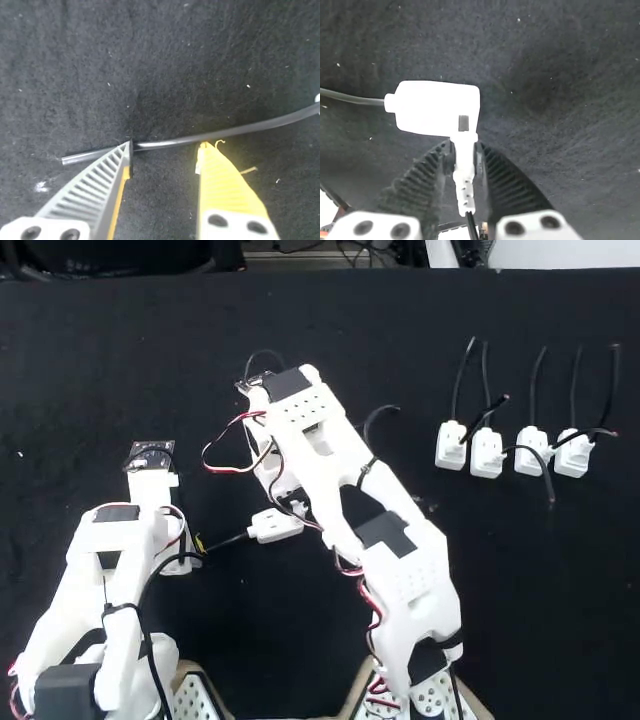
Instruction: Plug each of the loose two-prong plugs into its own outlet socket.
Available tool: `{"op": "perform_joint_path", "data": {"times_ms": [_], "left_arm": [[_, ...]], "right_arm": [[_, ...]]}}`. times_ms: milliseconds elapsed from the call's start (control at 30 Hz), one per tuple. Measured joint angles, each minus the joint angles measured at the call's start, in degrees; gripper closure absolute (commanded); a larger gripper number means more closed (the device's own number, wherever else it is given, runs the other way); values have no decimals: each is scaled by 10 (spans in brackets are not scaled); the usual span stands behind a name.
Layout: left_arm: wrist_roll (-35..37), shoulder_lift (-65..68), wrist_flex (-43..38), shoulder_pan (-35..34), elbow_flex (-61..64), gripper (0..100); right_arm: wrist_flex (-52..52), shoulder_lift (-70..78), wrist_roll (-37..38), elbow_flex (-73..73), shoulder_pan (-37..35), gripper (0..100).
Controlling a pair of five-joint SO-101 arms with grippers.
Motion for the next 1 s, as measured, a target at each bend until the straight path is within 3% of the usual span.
{"op": "perform_joint_path", "data": {"times_ms": [567, 1000], "left_arm": [[0, 0, 0, 0, 0, 784], [0, 0, 0, 0, 0, 784]], "right_arm": [[0, 49, 8, -76, -1, 988], [0, -120, 55, 62, -3, 988]]}}
